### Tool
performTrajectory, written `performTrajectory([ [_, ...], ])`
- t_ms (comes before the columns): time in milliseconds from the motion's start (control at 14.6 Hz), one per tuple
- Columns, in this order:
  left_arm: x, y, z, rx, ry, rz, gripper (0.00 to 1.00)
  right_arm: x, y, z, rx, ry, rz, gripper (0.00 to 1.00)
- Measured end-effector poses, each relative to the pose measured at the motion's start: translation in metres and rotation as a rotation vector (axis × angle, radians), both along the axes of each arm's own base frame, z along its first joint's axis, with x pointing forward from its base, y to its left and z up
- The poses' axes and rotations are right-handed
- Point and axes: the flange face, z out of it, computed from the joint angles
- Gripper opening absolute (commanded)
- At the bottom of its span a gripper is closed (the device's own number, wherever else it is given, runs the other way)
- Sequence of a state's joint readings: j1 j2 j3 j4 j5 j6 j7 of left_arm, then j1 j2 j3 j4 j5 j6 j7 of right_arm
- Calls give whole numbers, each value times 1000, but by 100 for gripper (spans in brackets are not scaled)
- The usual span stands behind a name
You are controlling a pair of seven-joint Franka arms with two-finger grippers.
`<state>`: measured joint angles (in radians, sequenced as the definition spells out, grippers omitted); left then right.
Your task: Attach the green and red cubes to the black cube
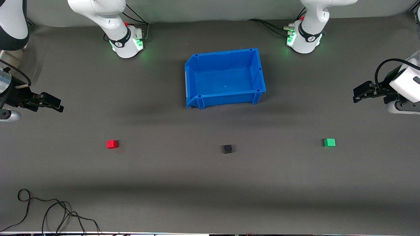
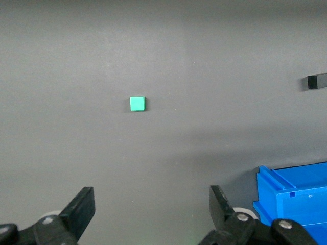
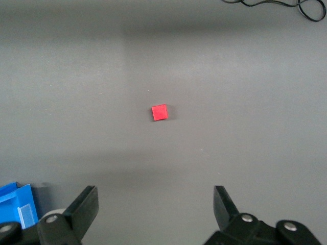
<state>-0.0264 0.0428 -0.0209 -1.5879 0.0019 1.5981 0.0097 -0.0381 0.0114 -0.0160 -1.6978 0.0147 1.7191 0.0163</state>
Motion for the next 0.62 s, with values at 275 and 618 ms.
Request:
performTrajectory([
  [275,0,0,0,0,1,0,100,0,0,1,0,-1,-1,100],
  [618,3,3,-7,-4,13,161,100,3,0,-2,0,3,1,100],
])
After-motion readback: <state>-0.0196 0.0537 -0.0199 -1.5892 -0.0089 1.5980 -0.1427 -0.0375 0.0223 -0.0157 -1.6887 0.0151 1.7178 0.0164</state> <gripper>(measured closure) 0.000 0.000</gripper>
